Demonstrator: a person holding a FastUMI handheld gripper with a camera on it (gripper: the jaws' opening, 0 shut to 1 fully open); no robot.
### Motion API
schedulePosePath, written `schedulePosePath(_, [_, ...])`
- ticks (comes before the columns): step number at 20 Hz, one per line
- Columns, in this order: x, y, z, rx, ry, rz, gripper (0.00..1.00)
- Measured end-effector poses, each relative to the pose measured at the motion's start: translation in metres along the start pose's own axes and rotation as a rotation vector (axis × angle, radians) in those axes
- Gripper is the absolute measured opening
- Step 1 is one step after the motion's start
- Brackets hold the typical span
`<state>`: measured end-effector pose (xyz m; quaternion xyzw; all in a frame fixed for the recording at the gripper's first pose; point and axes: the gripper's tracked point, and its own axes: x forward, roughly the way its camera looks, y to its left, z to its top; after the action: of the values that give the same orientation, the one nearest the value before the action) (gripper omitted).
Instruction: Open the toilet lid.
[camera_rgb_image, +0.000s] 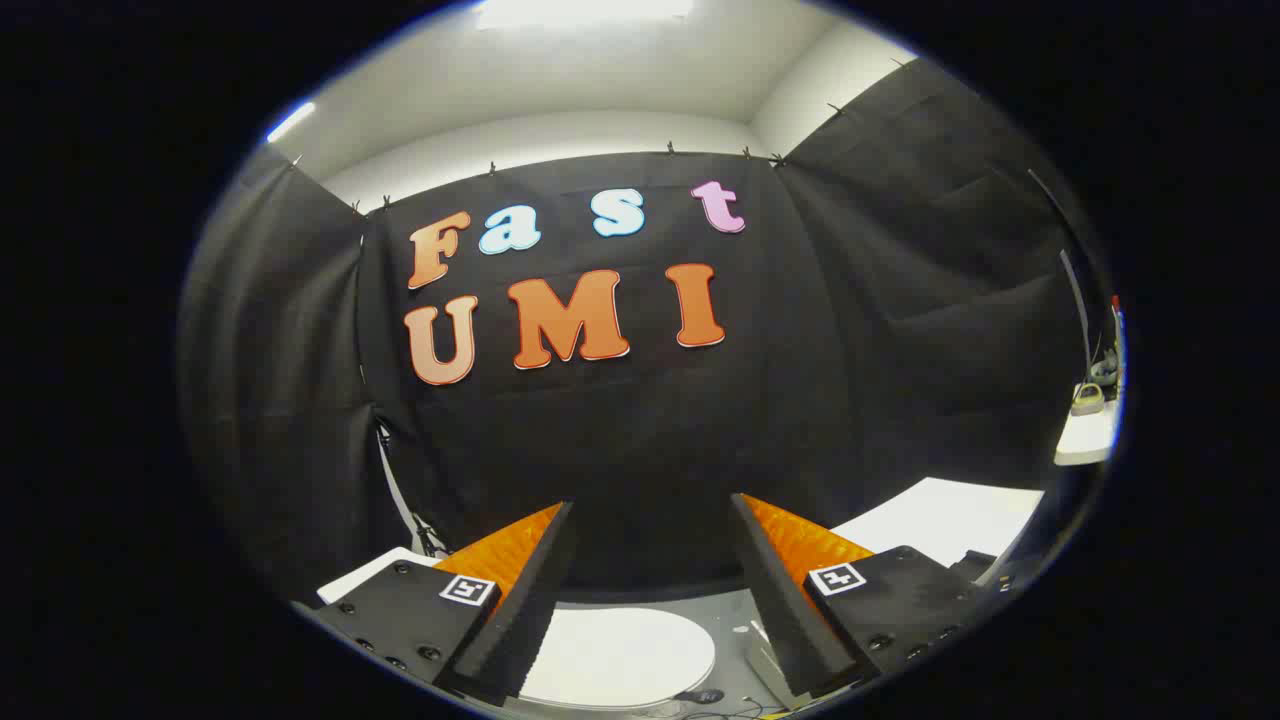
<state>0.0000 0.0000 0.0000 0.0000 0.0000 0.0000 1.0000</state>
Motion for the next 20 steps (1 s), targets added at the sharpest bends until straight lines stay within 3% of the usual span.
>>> schedulePosePath(9, [0.018, 0.018, -0.022, -0.018, 0.070, 0.053, 0.98])
schedulePosePath(20, [0.015, 0.023, -0.012, -0.013, 0.041, 0.063, 0.98])
